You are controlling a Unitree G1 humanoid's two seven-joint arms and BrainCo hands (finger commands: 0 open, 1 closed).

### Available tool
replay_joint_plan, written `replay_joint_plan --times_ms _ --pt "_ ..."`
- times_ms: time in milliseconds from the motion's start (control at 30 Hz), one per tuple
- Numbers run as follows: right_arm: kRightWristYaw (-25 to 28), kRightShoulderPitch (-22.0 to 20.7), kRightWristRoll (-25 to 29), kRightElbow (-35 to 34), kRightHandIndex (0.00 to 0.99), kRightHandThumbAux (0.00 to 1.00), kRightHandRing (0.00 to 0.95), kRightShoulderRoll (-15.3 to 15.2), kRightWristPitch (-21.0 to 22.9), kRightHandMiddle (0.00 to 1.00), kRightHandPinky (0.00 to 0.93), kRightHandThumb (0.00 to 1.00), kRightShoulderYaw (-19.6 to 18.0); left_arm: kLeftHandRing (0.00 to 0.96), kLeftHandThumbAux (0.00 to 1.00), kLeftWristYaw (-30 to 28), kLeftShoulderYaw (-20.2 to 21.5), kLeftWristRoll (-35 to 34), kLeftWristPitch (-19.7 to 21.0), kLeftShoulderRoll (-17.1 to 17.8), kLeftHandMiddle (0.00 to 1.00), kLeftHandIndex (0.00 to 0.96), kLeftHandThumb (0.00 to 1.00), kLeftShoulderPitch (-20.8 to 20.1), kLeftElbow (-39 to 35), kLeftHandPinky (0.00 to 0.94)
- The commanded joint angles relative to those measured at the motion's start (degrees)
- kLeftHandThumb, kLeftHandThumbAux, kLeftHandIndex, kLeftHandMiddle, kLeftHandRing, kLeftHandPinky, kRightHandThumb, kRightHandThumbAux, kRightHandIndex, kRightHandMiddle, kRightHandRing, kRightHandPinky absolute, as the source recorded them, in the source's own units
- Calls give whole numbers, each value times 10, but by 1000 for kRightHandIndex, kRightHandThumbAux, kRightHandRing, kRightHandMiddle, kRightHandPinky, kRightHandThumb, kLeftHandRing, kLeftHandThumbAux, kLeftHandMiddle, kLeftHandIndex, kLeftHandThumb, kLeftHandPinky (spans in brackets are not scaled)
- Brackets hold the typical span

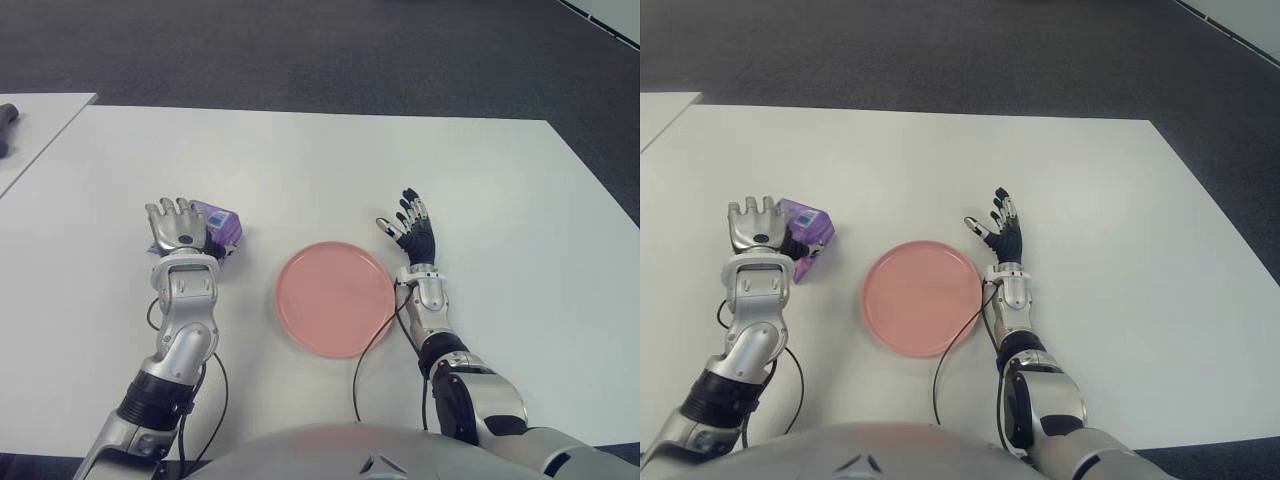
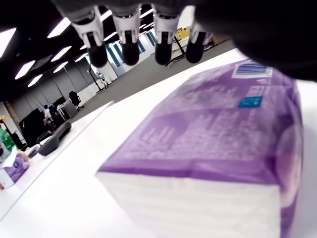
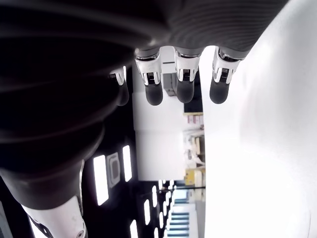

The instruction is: Put the tissue paper into the plate.

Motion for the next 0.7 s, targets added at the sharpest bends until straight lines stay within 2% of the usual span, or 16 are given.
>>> replay_joint_plan --times_ms 33,233,433,533,567,700 --pt "-2 39 3 16 6 783 0 4 8 0 18 80 -3 0 214 -9 -2 -14 -8 -6 0 0 0 0 -3 0" --pt "-1 41 3 14 6 783 0 4 8 0 18 80 -2 0 222 -21 -2 -16 -12 -10 0 0 0 -5 -2 0" --pt "-1 42 3 12 6 783 0 5 8 0 18 80 -2 0 203 -26 -7 -11 -5 -28 0 0 0 -13 10 0" --pt "-1 42 3 11 6 783 0 4 8 0 18 80 -2 0 193 -10 -12 -12 8 -44 0 0 0 -14 40 0" --pt "-1 42 3 11 6 783 0 4 8 0 18 80 -2 0 190 12 -11 -22 15 -48 0 0 0 -13 63 0" --pt "0 43 3 10 6 783 0 4 9 0 18 80 -2 0 179 49 -9 -39 30 -50 0 0 0 -12 98 0"
